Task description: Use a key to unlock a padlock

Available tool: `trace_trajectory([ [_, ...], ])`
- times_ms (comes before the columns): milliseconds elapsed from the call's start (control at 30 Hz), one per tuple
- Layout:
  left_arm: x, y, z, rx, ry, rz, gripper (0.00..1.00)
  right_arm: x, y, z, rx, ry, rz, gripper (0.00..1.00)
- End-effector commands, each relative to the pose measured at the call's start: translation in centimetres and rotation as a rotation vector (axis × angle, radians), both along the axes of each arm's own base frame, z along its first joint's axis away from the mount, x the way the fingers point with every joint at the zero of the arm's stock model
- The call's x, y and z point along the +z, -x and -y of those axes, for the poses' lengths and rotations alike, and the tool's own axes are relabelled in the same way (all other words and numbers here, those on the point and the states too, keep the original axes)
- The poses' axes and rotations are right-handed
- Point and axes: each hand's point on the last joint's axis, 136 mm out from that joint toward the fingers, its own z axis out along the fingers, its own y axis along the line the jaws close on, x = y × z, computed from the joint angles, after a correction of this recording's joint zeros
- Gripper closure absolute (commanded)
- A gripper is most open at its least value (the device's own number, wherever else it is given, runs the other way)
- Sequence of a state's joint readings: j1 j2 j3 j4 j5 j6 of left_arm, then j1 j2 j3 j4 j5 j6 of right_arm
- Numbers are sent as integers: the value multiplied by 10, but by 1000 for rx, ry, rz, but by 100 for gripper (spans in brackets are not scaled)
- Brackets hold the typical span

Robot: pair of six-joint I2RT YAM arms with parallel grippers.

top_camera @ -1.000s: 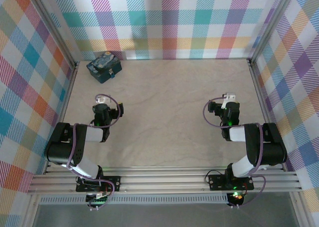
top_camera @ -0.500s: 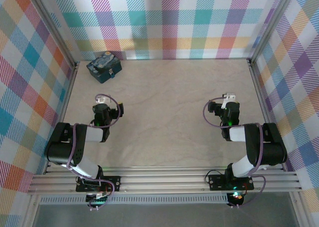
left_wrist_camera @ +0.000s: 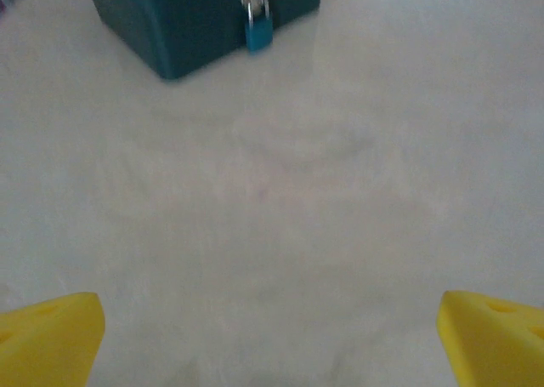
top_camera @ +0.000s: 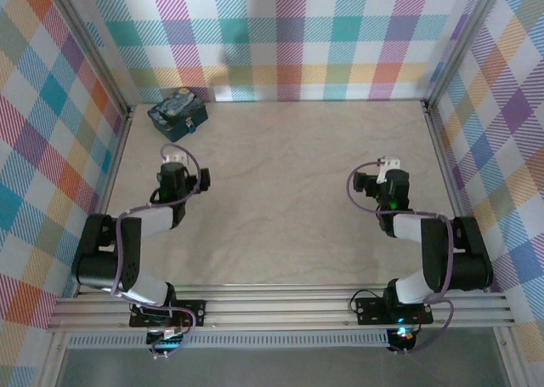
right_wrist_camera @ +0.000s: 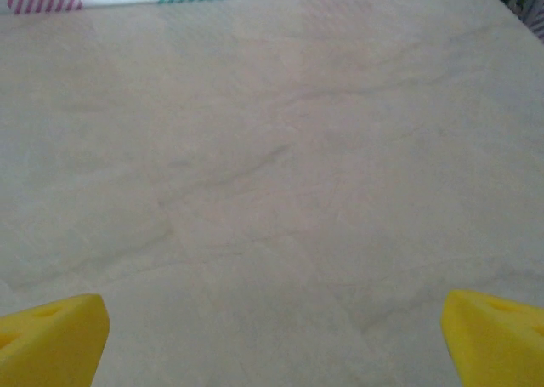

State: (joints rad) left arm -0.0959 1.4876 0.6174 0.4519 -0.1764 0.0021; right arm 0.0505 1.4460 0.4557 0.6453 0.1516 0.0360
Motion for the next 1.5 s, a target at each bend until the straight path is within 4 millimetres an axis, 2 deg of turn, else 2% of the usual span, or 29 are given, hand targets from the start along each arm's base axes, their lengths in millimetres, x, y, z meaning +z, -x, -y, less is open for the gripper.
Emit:
trace_trajectory([
  [0, 29, -4, -14, 87, 24, -49, 0, 30, -2, -2, 13, -18, -26, 0],
  [100, 46, -21, -25, 163, 1, -102, 0, 42, -3, -1, -43, -101, -76, 0],
  [200, 59, -44, -29, 190, -11, -153, 0, 46, -1, -4, -82, -205, -168, 0],
  [333, 62, -81, -34, 216, 18, -199, 0, 45, 2, -16, -97, -330, -265, 0],
  [467, 52, -120, -37, 201, 111, -267, 0, 45, 4, -30, -82, -428, -300, 0],
  [600, 40, -158, -40, 192, 213, -315, 3, 41, 5, -46, -19, -453, -340, 0],
  [833, 17, -202, -54, 220, 257, -335, 8, 28, 8, -66, 45, -446, -419, 0],
  [1000, 5, -214, -56, 199, 240, -360, 8, 23, 1, -80, 90, -481, -450, 0],
  [1100, -8, -212, -49, 158, 245, -394, 9, 22, -3, -87, 111, -489, -462, 0],
  [1333, -25, -193, -25, 68, 342, -445, 17, 29, -1, -95, 134, -505, -469, 0],
  [1467, -36, -171, -4, 24, 414, -478, 20, 36, 5, -94, 137, -500, -452, 0],
])
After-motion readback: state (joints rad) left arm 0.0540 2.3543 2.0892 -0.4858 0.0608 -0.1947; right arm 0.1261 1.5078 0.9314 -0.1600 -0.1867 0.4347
